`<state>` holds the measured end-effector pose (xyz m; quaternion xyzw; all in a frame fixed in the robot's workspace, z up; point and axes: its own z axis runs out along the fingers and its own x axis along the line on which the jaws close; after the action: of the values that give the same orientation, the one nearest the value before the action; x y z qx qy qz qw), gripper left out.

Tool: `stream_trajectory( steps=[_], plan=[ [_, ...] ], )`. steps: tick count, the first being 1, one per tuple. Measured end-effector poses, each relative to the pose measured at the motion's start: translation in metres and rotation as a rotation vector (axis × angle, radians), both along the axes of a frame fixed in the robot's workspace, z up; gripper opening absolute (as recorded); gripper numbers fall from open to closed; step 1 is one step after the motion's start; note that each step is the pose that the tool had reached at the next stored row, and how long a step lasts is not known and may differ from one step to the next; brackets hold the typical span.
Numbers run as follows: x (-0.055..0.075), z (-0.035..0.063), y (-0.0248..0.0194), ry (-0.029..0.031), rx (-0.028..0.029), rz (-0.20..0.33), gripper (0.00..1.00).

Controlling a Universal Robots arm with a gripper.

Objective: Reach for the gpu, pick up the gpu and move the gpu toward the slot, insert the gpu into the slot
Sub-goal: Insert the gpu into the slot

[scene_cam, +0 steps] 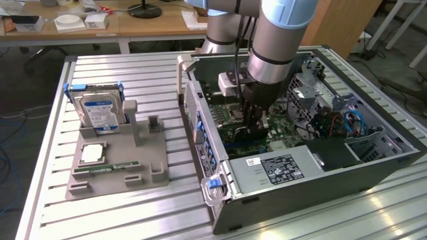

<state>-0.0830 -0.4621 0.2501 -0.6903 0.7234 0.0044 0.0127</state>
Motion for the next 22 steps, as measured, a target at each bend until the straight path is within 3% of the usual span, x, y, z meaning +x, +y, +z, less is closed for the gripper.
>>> stream_trajectory(
  steps=[22],
  plan=[
    [-0.0002,0.0026,0.0001,-0.0003,0.0003,0.002,0.26]
  ],
)
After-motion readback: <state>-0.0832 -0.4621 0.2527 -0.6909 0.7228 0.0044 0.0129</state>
